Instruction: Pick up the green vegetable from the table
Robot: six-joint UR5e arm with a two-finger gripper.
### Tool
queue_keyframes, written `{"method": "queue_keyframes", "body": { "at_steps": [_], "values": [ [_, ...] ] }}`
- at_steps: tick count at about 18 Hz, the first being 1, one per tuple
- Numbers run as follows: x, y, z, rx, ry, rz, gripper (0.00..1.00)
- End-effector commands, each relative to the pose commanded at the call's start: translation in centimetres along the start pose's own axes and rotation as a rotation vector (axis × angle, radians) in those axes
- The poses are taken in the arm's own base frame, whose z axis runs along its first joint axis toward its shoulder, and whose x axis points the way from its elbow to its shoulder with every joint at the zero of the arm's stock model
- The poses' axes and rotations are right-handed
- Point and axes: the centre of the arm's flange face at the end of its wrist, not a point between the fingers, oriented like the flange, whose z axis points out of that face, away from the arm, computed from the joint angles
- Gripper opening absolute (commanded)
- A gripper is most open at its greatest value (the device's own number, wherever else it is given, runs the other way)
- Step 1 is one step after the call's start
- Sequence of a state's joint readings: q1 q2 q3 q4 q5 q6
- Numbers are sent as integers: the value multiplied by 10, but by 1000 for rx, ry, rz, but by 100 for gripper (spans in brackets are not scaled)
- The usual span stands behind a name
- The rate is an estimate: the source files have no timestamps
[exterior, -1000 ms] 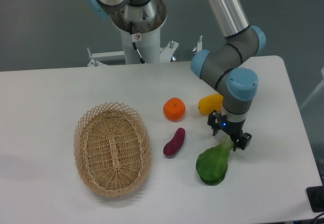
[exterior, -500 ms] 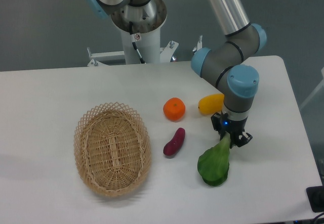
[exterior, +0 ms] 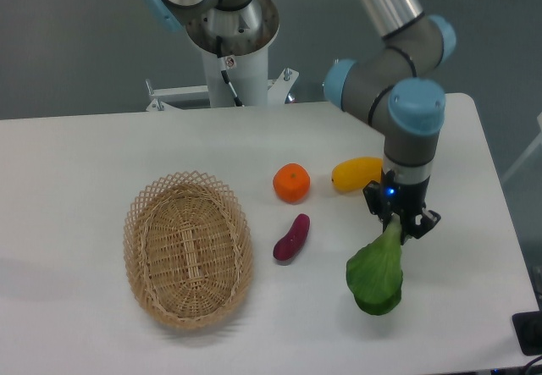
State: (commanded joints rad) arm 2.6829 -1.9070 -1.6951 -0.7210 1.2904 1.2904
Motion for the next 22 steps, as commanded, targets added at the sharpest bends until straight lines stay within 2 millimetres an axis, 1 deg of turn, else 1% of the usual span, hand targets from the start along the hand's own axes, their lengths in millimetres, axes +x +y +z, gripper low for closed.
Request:
{"method": "queue_keyframes", "body": {
  "at_steps": [2, 4, 6, 9, 12, 15, 17, 22],
  "values": [
    [2, -13, -25, 47, -22, -58, 31],
    [5, -16, -33, 68, -26, -72, 31],
    [6, -21, -53, 104, -32, -93, 32],
    [0, -13, -60, 130, -26, -131, 32],
    [-3, -12, -63, 134, -30, -134, 32],
    [-2, -13, -70, 137, -40, -131, 32],
    [-5, -6, -72, 131, -41, -138, 32],
    [-6, -7, -72, 128, -31, -137, 32]
  ]
}}
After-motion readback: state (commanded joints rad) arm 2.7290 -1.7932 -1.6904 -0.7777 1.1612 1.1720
